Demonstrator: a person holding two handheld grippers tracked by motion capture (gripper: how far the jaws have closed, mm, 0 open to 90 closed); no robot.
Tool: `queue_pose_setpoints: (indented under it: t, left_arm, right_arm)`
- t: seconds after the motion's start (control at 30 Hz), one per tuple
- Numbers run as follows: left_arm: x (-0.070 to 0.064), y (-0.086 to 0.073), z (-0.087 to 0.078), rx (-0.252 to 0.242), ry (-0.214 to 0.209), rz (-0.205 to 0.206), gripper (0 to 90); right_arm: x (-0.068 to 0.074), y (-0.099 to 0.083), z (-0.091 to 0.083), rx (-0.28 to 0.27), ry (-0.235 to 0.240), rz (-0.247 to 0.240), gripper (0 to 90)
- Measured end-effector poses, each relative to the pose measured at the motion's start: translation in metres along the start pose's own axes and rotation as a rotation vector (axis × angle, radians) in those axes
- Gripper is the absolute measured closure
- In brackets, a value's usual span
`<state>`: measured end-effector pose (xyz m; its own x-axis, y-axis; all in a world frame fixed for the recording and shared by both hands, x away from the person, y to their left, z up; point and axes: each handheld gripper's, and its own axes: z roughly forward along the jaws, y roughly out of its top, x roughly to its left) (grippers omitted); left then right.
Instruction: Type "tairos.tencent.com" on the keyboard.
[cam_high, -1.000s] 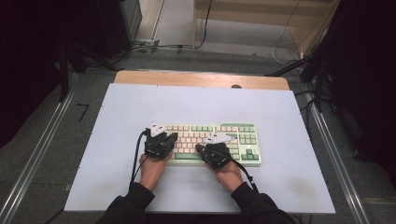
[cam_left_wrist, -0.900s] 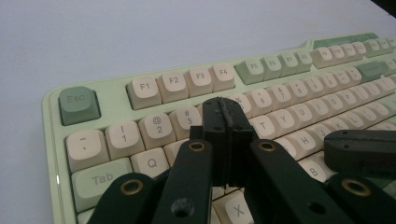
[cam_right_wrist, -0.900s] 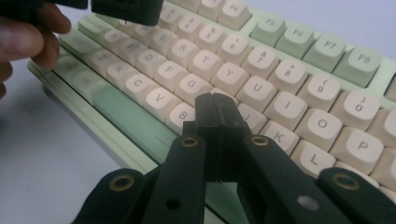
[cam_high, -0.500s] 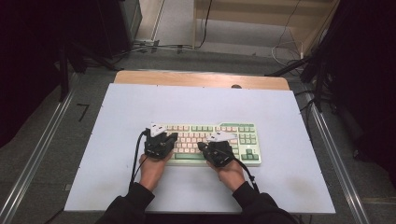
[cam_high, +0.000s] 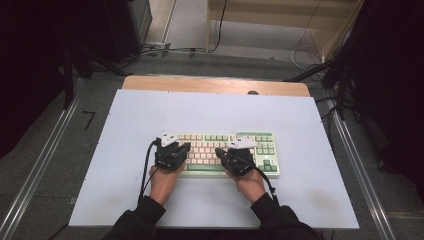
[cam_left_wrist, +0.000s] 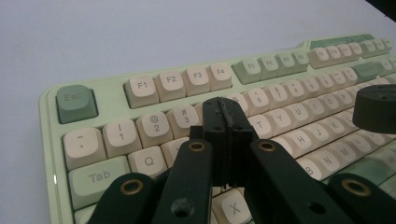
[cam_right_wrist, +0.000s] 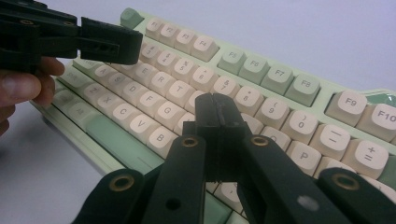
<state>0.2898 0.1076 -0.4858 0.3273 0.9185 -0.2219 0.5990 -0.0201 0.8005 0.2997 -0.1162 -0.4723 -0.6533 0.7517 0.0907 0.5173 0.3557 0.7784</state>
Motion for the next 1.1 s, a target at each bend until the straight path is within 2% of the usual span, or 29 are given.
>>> queue_pose_setpoints:
  t: [0.57,0.8,1.1]
  left_arm:
    - [-0.007,-0.005,-0.004,0.007,-0.020,0.011,90.0]
    - [-0.012,-0.009,-0.009,0.022,-0.035,0.024,90.0]
    - [-0.019,-0.016,-0.008,0.047,-0.050,0.039,90.0]
  right_arm:
    - [-0.006,0.002,-0.002,-0.008,-0.012,0.015,87.5]
    - [-0.006,0.001,-0.001,-0.006,-0.012,0.013,87.4]
    - [-0.005,0.001,-0.001,-0.004,-0.012,0.014,87.4]
